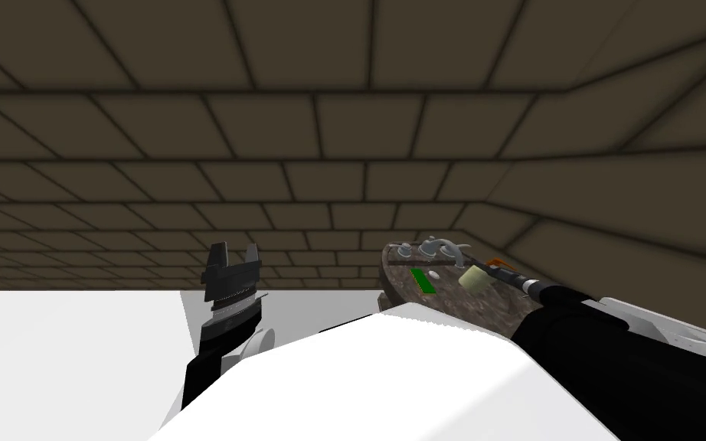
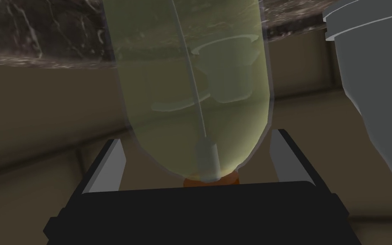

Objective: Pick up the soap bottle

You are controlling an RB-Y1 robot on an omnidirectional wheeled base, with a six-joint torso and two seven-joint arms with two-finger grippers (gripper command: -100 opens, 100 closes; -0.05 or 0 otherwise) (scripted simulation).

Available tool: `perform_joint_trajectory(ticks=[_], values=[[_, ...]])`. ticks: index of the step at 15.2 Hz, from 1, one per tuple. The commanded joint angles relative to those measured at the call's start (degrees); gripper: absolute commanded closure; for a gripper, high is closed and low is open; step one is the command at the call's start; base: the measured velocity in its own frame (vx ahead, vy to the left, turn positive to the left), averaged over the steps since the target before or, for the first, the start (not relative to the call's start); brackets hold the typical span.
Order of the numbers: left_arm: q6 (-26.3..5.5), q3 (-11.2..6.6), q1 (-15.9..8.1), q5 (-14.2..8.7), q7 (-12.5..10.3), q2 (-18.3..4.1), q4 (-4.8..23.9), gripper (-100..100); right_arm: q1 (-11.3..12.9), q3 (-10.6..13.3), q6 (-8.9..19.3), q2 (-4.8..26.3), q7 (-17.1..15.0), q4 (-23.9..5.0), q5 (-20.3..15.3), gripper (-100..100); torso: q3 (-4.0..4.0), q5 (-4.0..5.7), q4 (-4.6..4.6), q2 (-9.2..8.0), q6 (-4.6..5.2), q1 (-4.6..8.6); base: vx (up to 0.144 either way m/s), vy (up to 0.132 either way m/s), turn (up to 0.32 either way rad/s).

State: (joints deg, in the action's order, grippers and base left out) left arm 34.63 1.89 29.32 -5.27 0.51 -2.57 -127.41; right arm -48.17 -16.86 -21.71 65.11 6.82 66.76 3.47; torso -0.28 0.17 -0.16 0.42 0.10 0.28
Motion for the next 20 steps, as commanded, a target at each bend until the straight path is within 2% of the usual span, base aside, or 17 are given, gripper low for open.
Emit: perform_joint_trajectory(ticks=[1, 2, 3, 5, 6, 7, 8, 11, 12, 14, 16, 17, 18, 20], values=[[0.00, 0.00, 0.00, 0.00, 0.00, 0.00, 0.00, 0, -0.08, -0.06, -1.97, -0.10, 0.12, -0.42, 0.01, -100, 0.00, 0.00, 0.00, 0.00, 0.00, 0.00, 0.029, 0.020, 0.012], [0.00, 0.00, 0.00, 0.00, 0.00, 0.00, 0.00, 0, -0.80, -0.14, -3.79, -0.18, 0.69, -3.02, 0.46, -100, 0.06, 0.01, 0.02, -0.12, 0.00, 0.04, 0.090, 0.030, -0.063], [0.00, 0.00, 0.00, 0.00, 0.00, 0.00, 0.00, 0, -0.80, -0.14, -4.86, -0.18, 0.69, -4.10, 0.46, -100, 0.05, 0.01, 0.03, -0.06, 0.05, 0.04, 0.136, 0.046, -0.100], [0.00, 0.00, 0.00, 0.00, 0.00, 0.00, 0.00, 0, -0.80, -0.14, -7.35, -0.18, 0.69, -4.88, 0.46, -100, -0.02, 0.00, 0.00, 0.04, 0.02, -0.02, 0.083, 0.042, -0.030], [0.00, 0.00, 0.00, 0.00, 0.00, 0.00, 0.00, 0, -0.80, -0.14, -7.67, -0.18, 0.69, -4.88, 0.46, -100, 0.02, 0.00, 0.01, -0.03, 0.00, 0.00, 0.029, 0.020, 0.016], [0.00, 0.00, -0.01, 0.00, 0.00, 0.00, 0.00, 0, -1.51, -0.22, -9.47, -0.26, 1.25, -7.49, 0.91, -100, 0.07, 0.01, 0.03, -0.13, -0.01, 0.04, 0.098, 0.039, -0.059], [0.00, 0.00, 0.00, 0.00, 0.00, 0.00, 0.00, 0, -1.51, -0.22, -10.63, -0.26, 1.25, -8.82, 0.91, -100, 0.05, 0.01, 0.03, -0.05, 0.04, 0.02, 0.152, 0.058, -0.105], [0.00, 0.00, 0.00, 0.00, 0.00, 0.00, 0.00, 0, -1.51, -0.22, -13.37, -0.26, 1.25, -9.35, 0.91, -100, 0.00, -0.01, 0.00, -0.01, 0.00, -0.01, 0.067, 0.034, -0.015], [0.00, 0.00, -0.01, 0.00, 0.00, 0.00, 0.00, 0, -2.22, -0.30, -14.90, -0.34, 1.82, -11.88, 1.37, -100, 0.07, 0.01, 0.03, -0.13, -0.01, 0.06, 0.074, 0.029, -0.075], [0.00, 0.00, 0.01, 0.00, 0.00, 0.00, 0.00, 0, -2.22, -0.30, -17.17, -0.34, 1.82, -13.81, 1.37, -100, 0.01, 0.01, 0.01, 0.02, 0.05, -0.01, 0.125, 0.050, -0.076], [0.00, 0.00, 0.00, 0.00, 0.00, 0.00, 0.00, 0, -2.22, -0.30, -19.07, -0.34, 1.82, -13.81, 1.37, -100, 0.01, 0.00, 0.00, -0.02, -0.01, 0.01, 0.048, 0.026, 0.010], [0.00, 0.00, -0.01, 0.00, 0.00, 0.00, 0.00, 0, -2.39, -0.42, -17.72, -0.39, 1.84, -13.38, 1.39, -100, 0.07, 0.01, 0.03, -0.12, -0.01, 0.05, 0.011, 0.008, 0.004], [0.00, 0.00, -0.01, 0.00, 0.00, 0.00, 0.00, 0, -2.35, -0.39, -18.12, -0.39, 1.85, -13.49, 1.38, 100, 0.12, 0.02, 0.05, -0.21, -0.02, 0.10, 0.006, 0.002, -0.012], [0.00, 0.00, -0.01, 0.00, 0.00, 0.00, 0.00, 0, -2.39, -0.40, -18.08, -0.40, 1.85, -13.54, 1.39, 100, 0.17, 0.03, 0.08, -0.28, -0.07, 0.07, 0.002, 0.001, 0.006]])
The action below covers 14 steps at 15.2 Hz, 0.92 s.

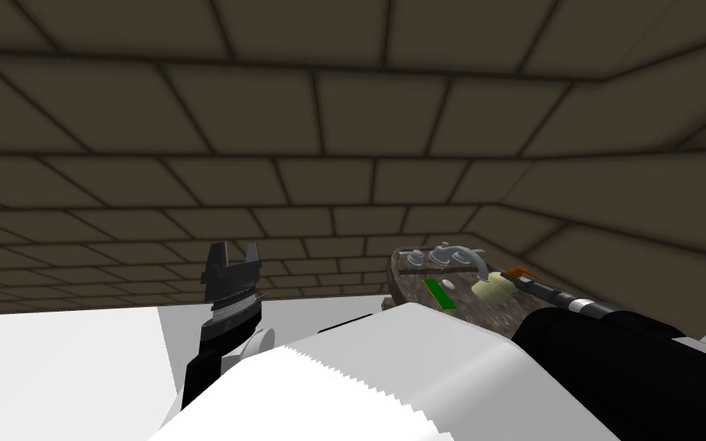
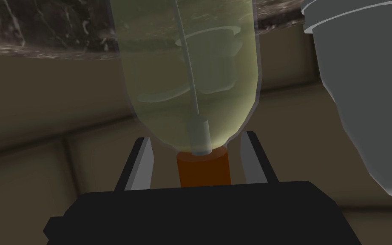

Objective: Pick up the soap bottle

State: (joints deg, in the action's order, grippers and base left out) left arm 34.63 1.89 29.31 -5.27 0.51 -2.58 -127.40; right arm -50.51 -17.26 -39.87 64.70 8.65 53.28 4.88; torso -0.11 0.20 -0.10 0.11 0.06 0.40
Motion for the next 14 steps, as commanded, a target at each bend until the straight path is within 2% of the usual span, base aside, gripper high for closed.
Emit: perform_joint_trajectory(ticks=[1, 2, 3, 4, 5, 6, 7, 9, 10, 11, 14], values=[[0.00, 0.00, 0.00, 0.00, 0.00, 0.00, 0.00, 0, 0.00, 0.00, 0.00, 0.00, 0.00, 0.00, 0.00, 100, 0.00, 0.00, 0.00, 0.00, 0.00, 0.00, 0.000, 0.000, 0.000], [0.00, 0.00, 0.00, 0.00, 0.00, 0.00, 0.00, 0, 0.02, -0.02, -0.03, -0.01, -0.04, 0.01, 0.03, 100, -0.01, 0.00, -0.02, 0.00, 0.00, 0.01, 0.000, 0.000, 0.000], [0.00, 0.00, 0.00, 0.00, 0.00, 0.00, 0.00, 0, 0.84, 0.18, 2.84, 0.14, -0.58, 2.87, -0.49, 100, -0.01, -0.01, -0.02, 0.00, 0.00, 0.02, -0.098, -0.037, 0.064], [0.00, 0.00, -0.01, 0.00, 0.00, 0.00, 0.00, 0, 0.84, 0.18, 3.91, 0.14, -0.58, 4.13, -0.49, 100, 0.07, 0.04, 0.01, -0.17, -0.15, 0.09, -0.161, -0.077, 0.107], [0.00, 0.00, -0.02, 0.00, 0.00, 0.00, 0.00, 0, 0.84, 0.18, 4.79, 0.14, -0.58, 4.13, -0.49, 100, 0.17, 0.10, 0.05, -0.34, -0.19, 0.24, -0.143, -0.070, 0.076], [0.00, 0.00, -0.02, 0.00, 0.00, 0.00, 0.00, 0, 1.55, 0.26, 6.54, 0.22, -1.14, 6.73, -0.94, 100, 0.22, 0.14, 0.07, -0.41, -0.15, 0.34, -0.168, -0.077, 0.079], [0.00, 0.00, -0.02, 0.00, 0.00, -0.01, 0.00, 0, 1.55, 0.26, 7.86, 0.22, -1.14, 8.00, -0.94, 100, 0.26, 0.15, 0.09, -0.49, -0.19, 0.41, -0.184, -0.083, 0.086], [-0.01, 0.00, -0.02, 0.00, 0.00, 0.00, 0.00, 0, 1.55, 0.26, 10.34, 0.22, -1.14, 8.59, -0.94, 100, 0.28, 0.24, 0.10, -0.51, -0.15, 0.48, -0.107, -0.042, 0.038], [0.00, 0.00, -0.01, 0.00, 0.00, 0.00, 0.00, 0, 1.55, 0.26, 10.49, 0.22, -1.14, 8.59, -0.94, 100, 0.22, 0.27, 0.06, -0.40, -0.05, 0.45, -0.024, -0.009, -0.004], [0.00, 0.00, -0.01, 0.00, 0.00, 0.00, 0.00, 0, 2.26, 0.34, 12.44, 0.30, -1.71, 11.51, -1.40, 100, 0.13, 0.31, 0.01, -0.26, 0.02, 0.44, -0.082, -0.033, 0.041], [0.00, 0.00, -0.02, 0.00, 0.00, 0.00, 0.00, 0, 2.26, 0.34, 15.80, 0.30, -1.71, 13.05, -1.40, 100, 0.18, 0.40, 0.03, -0.36, -0.08, 0.59, -0.100, -0.044, 0.049]])
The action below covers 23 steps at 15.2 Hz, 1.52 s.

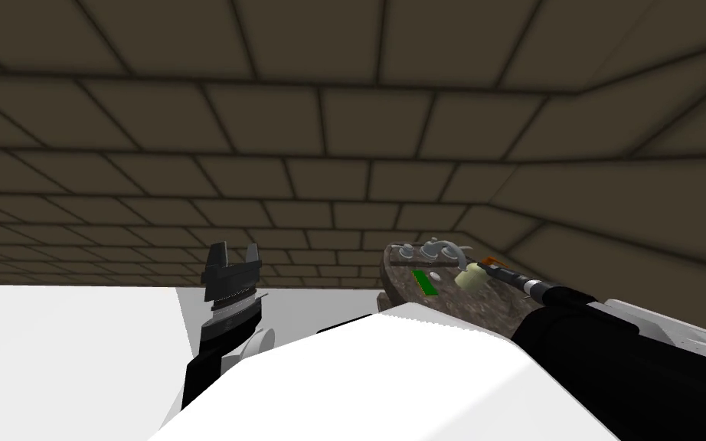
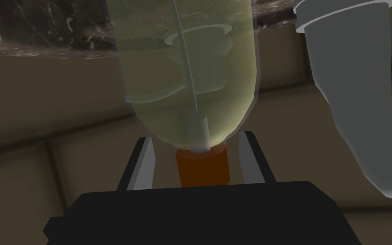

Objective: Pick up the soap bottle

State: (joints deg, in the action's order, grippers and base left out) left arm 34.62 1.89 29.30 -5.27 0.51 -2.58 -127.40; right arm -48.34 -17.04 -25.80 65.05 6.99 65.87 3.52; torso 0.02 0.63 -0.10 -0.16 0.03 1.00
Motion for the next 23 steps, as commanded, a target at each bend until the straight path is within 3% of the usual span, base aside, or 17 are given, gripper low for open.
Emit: perform_joint_trajectory(ticks=[1, 3, 6, 7, 11, 12, 14, 16, 17, 20, 21, 22, 23], values=[[0.00, 0.00, 0.00, 0.00, 0.00, 0.00, 0.00, 0, 0.09, 0.11, 2.12, -0.04, -0.05, 0.46, -0.05, 100, 0.00, 0.00, 0.00, 0.00, 0.00, 0.00, -0.024, -0.010, 0.011], [0.00, 0.00, 0.00, 0.00, 0.00, 0.00, 0.00, 0, 0.80, 0.19, 4.97, 0.04, -0.61, 4.24, -0.50, 100, -0.05, 0.06, -0.04, 0.05, -0.01, 0.07, -0.110, -0.042, 0.061], [0.00, 0.00, 0.00, 0.00, 0.00, 0.00, 0.00, 0, 0.80, 0.19, 7.82, 0.04, -0.61, 4.93, -0.50, 100, 0.03, 0.10, -0.01, -0.07, 0.10, 0.14, -0.077, -0.024, 0.029], [0.00, 0.00, 0.01, 0.00, 0.00, 0.00, 0.00, 0, 1.52, 0.28, 9.82, 0.12, -1.18, 7.98, -0.95, 100, -0.03, 0.13, -0.04, 0.02, 0.16, 0.15, -0.092, -0.035, 0.046], [0.00, 0.00, 0.00, 0.00, 0.00, 0.00, 0.00, 0, 1.52, 0.28, 13.52, 0.12, -1.18, 9.39, -0.95, 100, 0.00, 0.25, -0.05, -0.04, 0.10, 0.28, -0.085, -0.038, 0.038], [0.00, 0.00, 0.01, 0.00, 0.00, 0.00, 0.00, 0, 2.23, 0.36, 15.29, 0.20, -1.75, 12.04, -1.41, 100, -0.06, 0.25, -0.07, 0.06, 0.14, 0.25, -0.091, -0.027, 0.050], [0.00, 0.00, -0.01, 0.00, 0.00, 0.00, 0.00, 0, 2.23, 0.36, 17.63, 0.20, -1.75, 13.85, -1.41, 100, 0.01, 0.26, -0.04, -0.09, -0.01, 0.24, -0.125, -0.049, 0.071], [0.00, 0.00, 0.00, 0.00, 0.00, 0.00, 0.00, 0, 2.23, 0.36, 19.22, 0.20, -1.75, 13.85, -1.41, 100, -0.02, 0.25, -0.05, -0.01, 0.07, 0.26, -0.047, -0.022, 0.011], [0.00, 0.00, 0.01, 0.00, 0.00, 0.00, 0.00, 0, 2.94, 0.44, 21.08, 0.28, -2.31, 16.58, -1.86, 100, -0.07, 0.25, -0.08, 0.08, 0.13, 0.22, -0.079, -0.043, 0.054], [0.00, 0.00, -0.01, 0.00, 0.00, 0.00, 0.00, 0, 2.94, 0.44, 24.92, 0.28, -2.31, 18.31, -1.86, 100, 0.04, 0.25, -0.03, -0.13, 0.06, 0.25, -0.115, -0.035, 0.054], [0.00, 0.00, 0.00, 0.00, 0.00, 0.00, 0.00, 0, 2.94, 0.44, 24.92, 0.28, -2.31, 18.31, -1.86, 100, 0.02, 0.24, -0.04, -0.08, 0.14, 0.23, -0.031, -0.003, -0.012], [0.00, 0.00, 0.01, 0.00, 0.00, 0.00, 0.00, 0, 3.65, 0.52, 26.91, 0.36, -2.88, 21.07, -2.32, 100, -0.04, 0.23, -0.06, 0.02, 0.17, 0.20, -0.088, -0.021, 0.042], [0.00, 0.00, 0.00, 0.00, 0.00, 0.00, 0.00, 0, 3.65, 0.52, 27.79, 0.36, -2.88, 21.80, -2.32, 100, -0.02, 0.24, -0.06, -0.03, 0.06, 0.19, -0.139, -0.045, 0.073]])
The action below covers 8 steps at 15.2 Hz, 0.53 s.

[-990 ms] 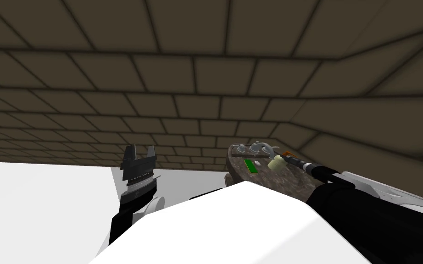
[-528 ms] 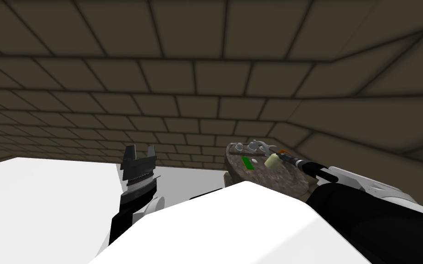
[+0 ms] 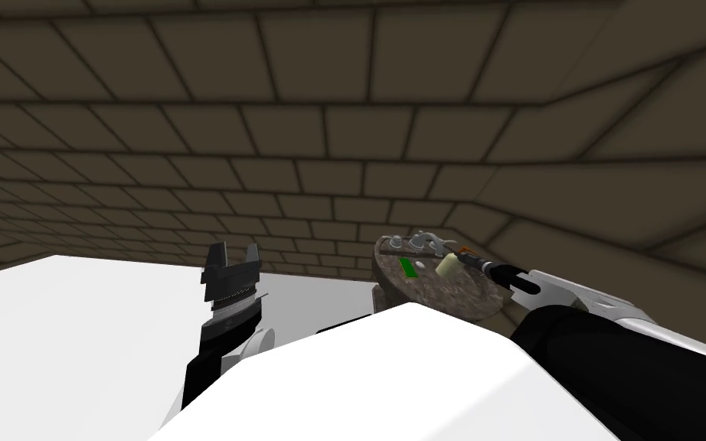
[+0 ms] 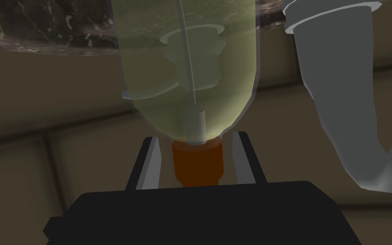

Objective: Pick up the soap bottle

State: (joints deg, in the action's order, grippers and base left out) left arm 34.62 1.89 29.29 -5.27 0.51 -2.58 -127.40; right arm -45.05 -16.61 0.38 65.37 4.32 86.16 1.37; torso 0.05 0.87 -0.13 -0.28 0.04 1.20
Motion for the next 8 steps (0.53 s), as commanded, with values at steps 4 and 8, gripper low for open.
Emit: perform_joint_trajectory(ticks=[4, 8], values=[[0.00, 0.00, 0.01, 0.00, 0.00, 0.00, 0.00, 0, 1.07, 0.16, 6.18, 0.11, -0.78, 5.19, -0.62, 100, -0.07, -0.02, -0.02, 0.15, 0.13, -0.03, -0.077, -0.032, 0.032], [0.00, 0.00, 0.01, 0.00, 0.00, 0.00, 0.00, 0, 1.07, 0.16, 10.14, 0.11, -0.78, 6.95, -0.62, 100, -0.02, -0.06, 0.01, 0.06, 0.08, -0.08, -0.085, -0.025, 0.043]])
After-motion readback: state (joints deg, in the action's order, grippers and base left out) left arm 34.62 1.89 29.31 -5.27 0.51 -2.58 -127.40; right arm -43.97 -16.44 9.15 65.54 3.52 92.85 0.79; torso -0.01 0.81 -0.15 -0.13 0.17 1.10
